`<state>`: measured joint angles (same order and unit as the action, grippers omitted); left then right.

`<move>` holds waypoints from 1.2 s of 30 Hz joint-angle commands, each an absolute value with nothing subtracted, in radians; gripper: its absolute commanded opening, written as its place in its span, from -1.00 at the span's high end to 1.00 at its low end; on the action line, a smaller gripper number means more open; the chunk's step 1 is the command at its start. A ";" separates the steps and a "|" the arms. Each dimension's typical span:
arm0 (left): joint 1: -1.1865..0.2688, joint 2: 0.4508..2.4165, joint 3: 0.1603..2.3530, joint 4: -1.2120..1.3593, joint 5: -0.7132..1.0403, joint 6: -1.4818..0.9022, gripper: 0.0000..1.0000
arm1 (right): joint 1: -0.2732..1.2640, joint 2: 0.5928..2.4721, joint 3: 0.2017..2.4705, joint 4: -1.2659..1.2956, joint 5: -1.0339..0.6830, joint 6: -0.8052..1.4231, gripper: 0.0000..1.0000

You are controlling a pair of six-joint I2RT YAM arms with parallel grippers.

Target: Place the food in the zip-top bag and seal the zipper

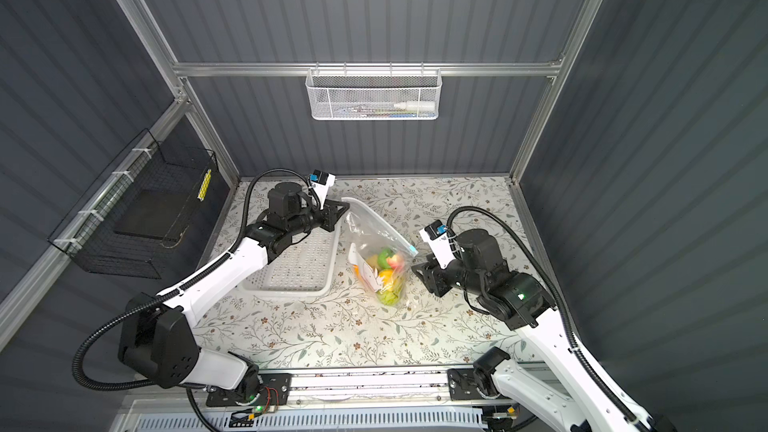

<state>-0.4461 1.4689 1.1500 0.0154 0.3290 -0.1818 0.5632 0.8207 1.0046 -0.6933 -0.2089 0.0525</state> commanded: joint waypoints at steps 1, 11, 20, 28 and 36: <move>-0.440 1.470 1.154 0.031 0.300 -0.208 1.00 | 0.561 0.783 0.961 -0.585 -0.190 0.079 -0.98; -0.439 1.449 1.133 0.040 0.303 -0.222 1.00 | 0.559 0.751 0.795 -0.337 -0.295 0.205 -0.95; -0.440 1.432 1.123 0.032 0.302 -0.224 1.00 | 0.559 0.839 0.720 -0.138 -0.301 0.371 -0.06; -0.443 1.404 1.123 0.038 0.374 -0.284 1.00 | 0.559 0.829 0.734 -0.096 -0.283 0.378 1.00; -0.519 1.282 1.086 0.008 0.354 -0.333 1.00 | 0.560 0.780 0.782 -0.180 -0.280 0.355 1.00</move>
